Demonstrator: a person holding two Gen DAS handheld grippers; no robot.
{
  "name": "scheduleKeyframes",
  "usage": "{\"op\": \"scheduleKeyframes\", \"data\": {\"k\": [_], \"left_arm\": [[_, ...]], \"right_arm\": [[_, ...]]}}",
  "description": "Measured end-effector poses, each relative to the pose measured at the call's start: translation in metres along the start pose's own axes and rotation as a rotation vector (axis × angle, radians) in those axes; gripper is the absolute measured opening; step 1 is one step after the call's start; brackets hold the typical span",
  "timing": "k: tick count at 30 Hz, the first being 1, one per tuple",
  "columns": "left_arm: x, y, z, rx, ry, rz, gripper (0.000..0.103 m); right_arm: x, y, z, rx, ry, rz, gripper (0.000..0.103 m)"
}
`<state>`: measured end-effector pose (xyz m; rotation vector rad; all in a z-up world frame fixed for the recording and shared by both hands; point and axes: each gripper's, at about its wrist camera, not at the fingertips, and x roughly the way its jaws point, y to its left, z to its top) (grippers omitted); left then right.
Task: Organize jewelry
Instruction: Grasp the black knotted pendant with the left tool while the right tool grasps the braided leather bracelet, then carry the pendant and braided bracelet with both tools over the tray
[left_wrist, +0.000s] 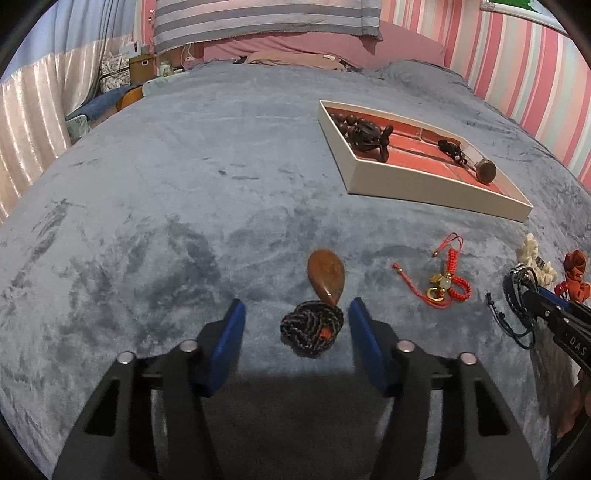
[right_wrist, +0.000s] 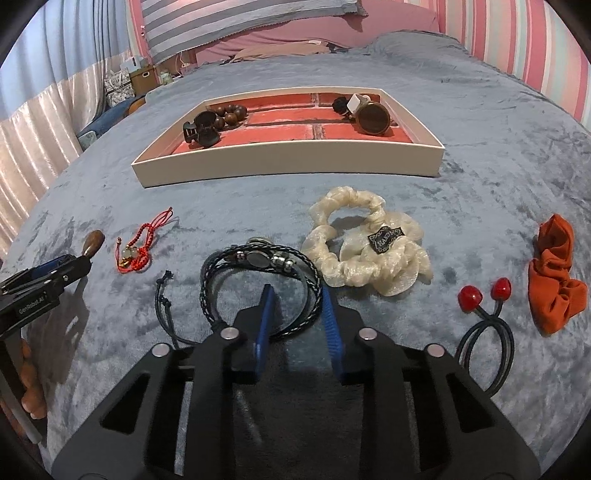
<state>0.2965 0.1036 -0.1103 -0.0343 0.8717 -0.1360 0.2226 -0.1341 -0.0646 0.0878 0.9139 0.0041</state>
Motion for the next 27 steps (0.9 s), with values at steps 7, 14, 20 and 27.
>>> {"op": "scheduleKeyframes", "data": {"k": [7, 14, 20, 27], "left_arm": [[-0.001, -0.001, -0.001, 0.002, -0.008, -0.007, 0.032], [-0.007, 0.001, -0.004, -0.008, -0.021, -0.005, 0.028], [-0.014, 0.003, -0.005, -0.014, -0.040, 0.003, 0.027], [-0.027, 0.000, -0.001, -0.007, -0.075, 0.014, 0.026]], "right_arm": [[-0.003, 0.000, 0.000, 0.001, -0.012, 0.011, 0.013], [-0.008, 0.001, -0.001, -0.009, -0.027, 0.032, 0.010], [-0.013, 0.007, 0.000, -0.038, -0.050, 0.048, 0.009], [-0.021, 0.012, 0.005, -0.059, -0.088, 0.071, 0.009]]}}
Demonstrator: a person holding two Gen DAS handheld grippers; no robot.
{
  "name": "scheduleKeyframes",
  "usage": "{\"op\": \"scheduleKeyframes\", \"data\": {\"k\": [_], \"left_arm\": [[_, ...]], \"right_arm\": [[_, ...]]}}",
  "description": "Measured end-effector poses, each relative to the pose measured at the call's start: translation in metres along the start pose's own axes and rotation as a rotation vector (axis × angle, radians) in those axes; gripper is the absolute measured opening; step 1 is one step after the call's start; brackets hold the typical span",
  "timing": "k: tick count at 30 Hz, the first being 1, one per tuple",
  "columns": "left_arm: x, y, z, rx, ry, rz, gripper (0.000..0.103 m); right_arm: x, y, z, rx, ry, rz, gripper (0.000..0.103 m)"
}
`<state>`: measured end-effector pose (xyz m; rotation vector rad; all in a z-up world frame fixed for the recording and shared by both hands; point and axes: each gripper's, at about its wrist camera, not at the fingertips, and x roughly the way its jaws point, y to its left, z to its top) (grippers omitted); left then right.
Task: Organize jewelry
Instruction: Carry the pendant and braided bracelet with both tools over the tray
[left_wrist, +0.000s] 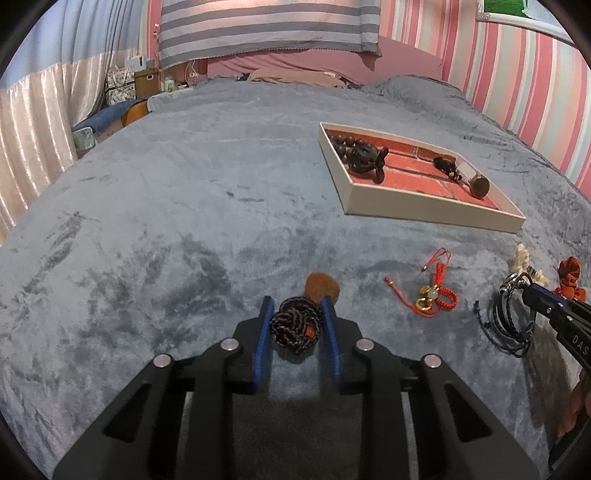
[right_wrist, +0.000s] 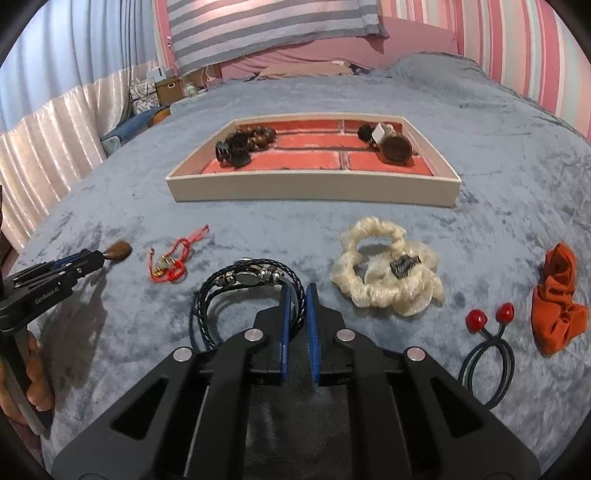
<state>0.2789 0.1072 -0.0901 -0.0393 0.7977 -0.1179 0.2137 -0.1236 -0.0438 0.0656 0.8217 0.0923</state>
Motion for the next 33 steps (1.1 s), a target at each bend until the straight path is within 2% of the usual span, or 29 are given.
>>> {"op": "scheduleKeyframes", "data": {"k": [7, 14, 23, 33], "left_arm": [[-0.022, -0.009, 0.022, -0.007, -0.067, -0.015, 0.025], [-0.030, -0.034, 0.054, 0.010, -0.123, -0.052, 0.024], [-0.022, -0.069, 0.102, 0.033, -0.165, -0.104, 0.024], [0.013, -0.105, 0.156, 0.069, -0.166, -0.134, 0.024]], "right_arm": [[-0.010, 0.003, 0.016, -0.010, -0.047, 0.028, 0.009], [-0.013, -0.007, 0.045, 0.008, -0.092, 0.035, 0.009], [-0.015, -0.036, 0.101, 0.049, -0.150, 0.044, 0.009], [-0.006, -0.072, 0.166, 0.081, -0.195, 0.015, 0.009]]}}
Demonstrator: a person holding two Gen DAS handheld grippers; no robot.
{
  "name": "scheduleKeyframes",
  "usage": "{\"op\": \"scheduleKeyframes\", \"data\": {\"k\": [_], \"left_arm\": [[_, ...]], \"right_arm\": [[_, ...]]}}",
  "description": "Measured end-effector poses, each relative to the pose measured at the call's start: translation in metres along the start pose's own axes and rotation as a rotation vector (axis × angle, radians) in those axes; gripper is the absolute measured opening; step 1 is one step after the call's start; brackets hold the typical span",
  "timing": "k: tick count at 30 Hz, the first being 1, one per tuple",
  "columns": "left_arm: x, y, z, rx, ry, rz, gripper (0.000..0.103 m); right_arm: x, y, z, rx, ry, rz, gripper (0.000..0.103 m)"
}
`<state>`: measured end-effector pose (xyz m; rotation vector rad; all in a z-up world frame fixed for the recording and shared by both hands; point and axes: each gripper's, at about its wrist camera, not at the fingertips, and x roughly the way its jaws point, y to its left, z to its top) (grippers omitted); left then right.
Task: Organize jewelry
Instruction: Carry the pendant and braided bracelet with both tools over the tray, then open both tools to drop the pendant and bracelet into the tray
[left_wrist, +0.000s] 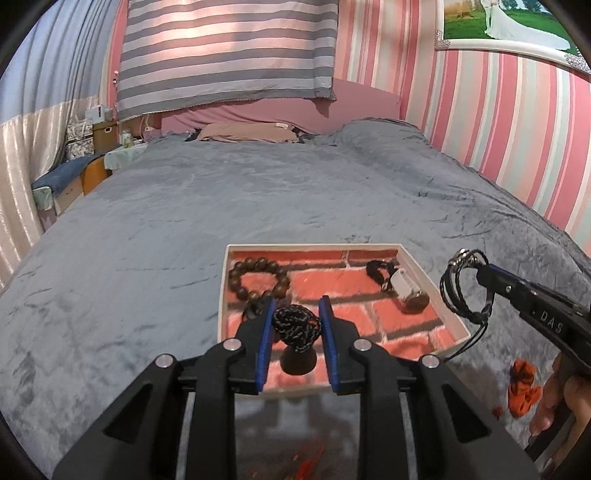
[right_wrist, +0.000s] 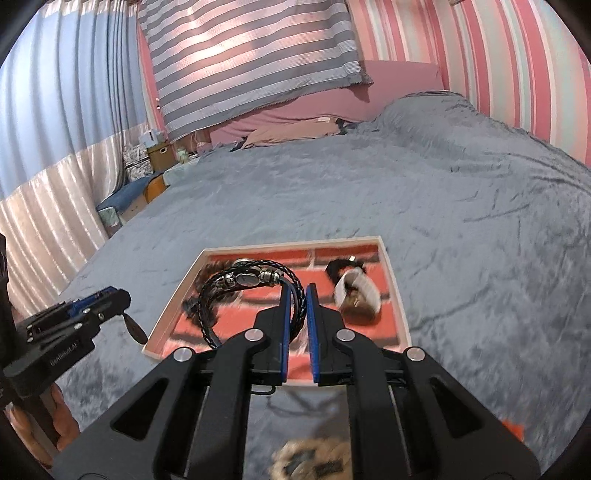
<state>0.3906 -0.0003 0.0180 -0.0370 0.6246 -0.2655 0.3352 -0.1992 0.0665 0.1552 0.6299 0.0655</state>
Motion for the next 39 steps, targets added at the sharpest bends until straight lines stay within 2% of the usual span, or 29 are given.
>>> {"op": "scheduleKeyframes", "data": {"k": [9, 18, 22, 26, 39], "left_arm": [[0.069, -0.005, 0.024, -0.024, 0.073, -0.024, 0.024], [0.142, -0.008, 0.014, -0.027, 0.183, -0.011, 0.024], [0.156, -0.003, 0.007, -0.039, 0.212, -0.005, 0.024], [0.161, -0.005, 0.004, -0.012, 0.208, 0.012, 0.024], [0.188, -0.002, 0.002, -0.003, 0.261, 0.036, 0.024]], "right_arm": [[0.054, -0.026, 0.029, -0.010, 0.025, -0.076, 0.009], [0.112, -0.044, 0.020, -0.006, 0.104, -0.101, 0.009], [0.131, -0.044, 0.011, -0.009, 0.143, -0.105, 0.009], [0.142, -0.042, 0.002, -0.022, 0.167, -0.116, 0.009], [0.164, -0.032, -0.001, -0.062, 0.220, -0.128, 0.009]]}}
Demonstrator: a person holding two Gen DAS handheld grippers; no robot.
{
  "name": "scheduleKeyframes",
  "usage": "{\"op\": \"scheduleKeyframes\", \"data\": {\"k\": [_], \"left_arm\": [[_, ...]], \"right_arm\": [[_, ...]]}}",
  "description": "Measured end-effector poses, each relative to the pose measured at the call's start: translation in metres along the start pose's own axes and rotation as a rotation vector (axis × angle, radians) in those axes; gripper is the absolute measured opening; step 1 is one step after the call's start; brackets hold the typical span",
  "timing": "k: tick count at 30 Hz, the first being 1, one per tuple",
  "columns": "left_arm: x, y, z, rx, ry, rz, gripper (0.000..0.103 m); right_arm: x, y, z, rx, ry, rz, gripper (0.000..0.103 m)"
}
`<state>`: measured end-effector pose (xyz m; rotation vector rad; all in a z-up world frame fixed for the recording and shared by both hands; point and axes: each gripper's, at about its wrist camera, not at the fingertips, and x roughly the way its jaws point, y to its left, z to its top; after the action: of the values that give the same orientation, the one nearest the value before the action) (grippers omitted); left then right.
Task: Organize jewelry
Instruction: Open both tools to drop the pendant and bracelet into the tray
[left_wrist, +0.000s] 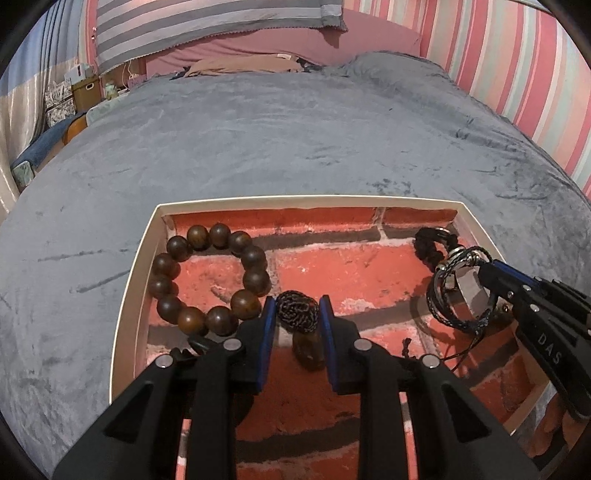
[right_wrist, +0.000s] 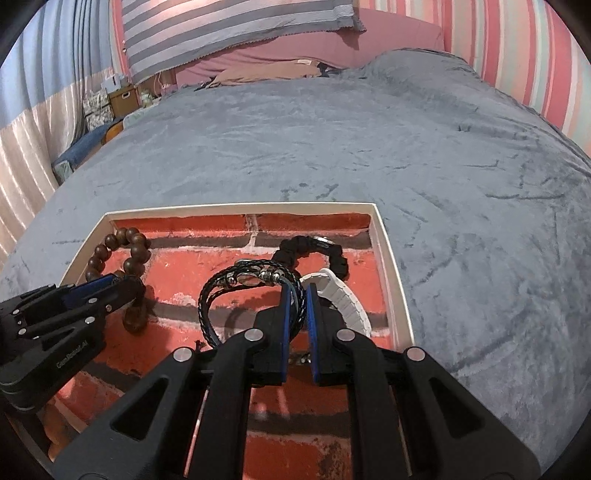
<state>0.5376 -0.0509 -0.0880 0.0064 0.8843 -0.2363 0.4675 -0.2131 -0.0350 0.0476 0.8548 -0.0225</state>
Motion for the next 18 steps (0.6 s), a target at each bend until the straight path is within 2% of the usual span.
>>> {"op": "scheduleKeyframes", "data": {"k": [11, 13, 16, 18], "left_arm": [[-0.009, 0.000, -0.003, 0.008, -0.008, 0.010, 0.026], [-0.015, -0.002, -0.003, 0.017, -0.016, 0.007, 0.027], [-0.025, -0.005, -0.001, 0.016, -0.029, 0.003, 0.039], [-0.035, -0.005, 0.000, 0.014, -0.042, -0.006, 0.044]], "right_arm": [[0.012, 0.007, -0.004, -0.024, 0.045, 0.006, 0.011], [0.011, 0.007, -0.004, -0.021, 0.045, 0.005, 0.014], [0.006, 0.005, -0.003, -0.012, 0.042, 0.022, 0.022], [-0.002, 0.004, -0.002, -0.010, 0.033, 0.026, 0.034]]}}
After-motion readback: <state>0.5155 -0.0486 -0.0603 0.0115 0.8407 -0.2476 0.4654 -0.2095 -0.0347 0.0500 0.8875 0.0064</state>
